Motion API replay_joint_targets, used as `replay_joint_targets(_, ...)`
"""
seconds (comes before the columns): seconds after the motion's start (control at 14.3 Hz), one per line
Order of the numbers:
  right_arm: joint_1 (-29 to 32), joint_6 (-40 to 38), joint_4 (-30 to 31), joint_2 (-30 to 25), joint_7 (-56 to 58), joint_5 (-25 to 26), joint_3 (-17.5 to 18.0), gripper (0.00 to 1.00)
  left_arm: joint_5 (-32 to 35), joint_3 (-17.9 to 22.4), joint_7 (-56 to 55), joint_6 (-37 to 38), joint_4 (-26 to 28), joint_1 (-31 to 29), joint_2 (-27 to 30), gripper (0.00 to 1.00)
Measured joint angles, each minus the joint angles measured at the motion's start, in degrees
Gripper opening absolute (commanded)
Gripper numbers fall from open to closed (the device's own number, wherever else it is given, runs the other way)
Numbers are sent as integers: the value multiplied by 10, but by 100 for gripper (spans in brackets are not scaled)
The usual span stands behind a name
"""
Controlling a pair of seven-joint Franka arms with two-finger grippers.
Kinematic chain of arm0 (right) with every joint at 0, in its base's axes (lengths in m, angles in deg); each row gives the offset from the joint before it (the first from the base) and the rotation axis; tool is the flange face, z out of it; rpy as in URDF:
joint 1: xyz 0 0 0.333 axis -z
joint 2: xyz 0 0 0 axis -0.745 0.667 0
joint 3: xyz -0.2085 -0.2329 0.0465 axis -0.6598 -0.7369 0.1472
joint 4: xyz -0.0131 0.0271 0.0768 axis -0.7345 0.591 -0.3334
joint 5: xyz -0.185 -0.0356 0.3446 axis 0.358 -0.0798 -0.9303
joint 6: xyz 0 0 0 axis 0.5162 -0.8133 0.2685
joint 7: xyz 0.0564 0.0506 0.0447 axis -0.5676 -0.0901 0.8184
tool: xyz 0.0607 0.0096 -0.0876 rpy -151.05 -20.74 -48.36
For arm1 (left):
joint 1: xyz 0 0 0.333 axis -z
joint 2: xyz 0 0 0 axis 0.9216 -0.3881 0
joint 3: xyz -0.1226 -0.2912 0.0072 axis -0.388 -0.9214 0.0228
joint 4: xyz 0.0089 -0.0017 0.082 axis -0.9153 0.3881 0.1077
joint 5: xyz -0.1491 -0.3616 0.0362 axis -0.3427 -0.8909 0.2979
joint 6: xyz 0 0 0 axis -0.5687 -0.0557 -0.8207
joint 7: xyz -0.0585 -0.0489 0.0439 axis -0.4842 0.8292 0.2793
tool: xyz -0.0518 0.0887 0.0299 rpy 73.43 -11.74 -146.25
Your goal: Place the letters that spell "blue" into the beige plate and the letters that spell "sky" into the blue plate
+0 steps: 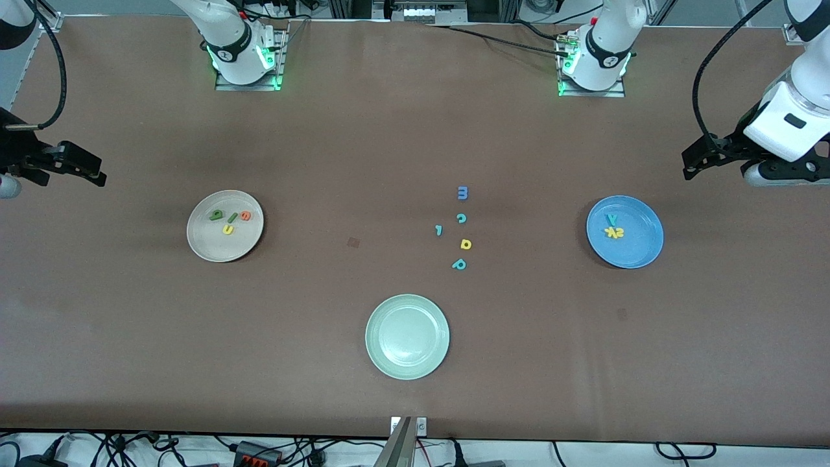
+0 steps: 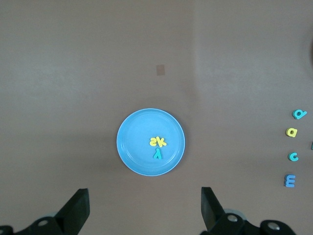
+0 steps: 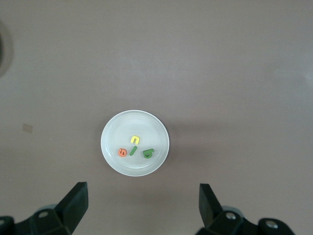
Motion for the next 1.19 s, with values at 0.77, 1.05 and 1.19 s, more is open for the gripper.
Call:
replay_joint_targets(0.77,-2,-13,0,0,0,2,0,100,-13,1,0,0,-1,-19,0,100)
replay_joint_targets(1.05,-2,-15,0,0,0,3,0,100,-14,1,0,0,-1,-23,-1,100)
replay_joint_targets(1.19,-2,-15,0,0,0,3,0,100,-14,1,0,0,-1,-23,-1,100)
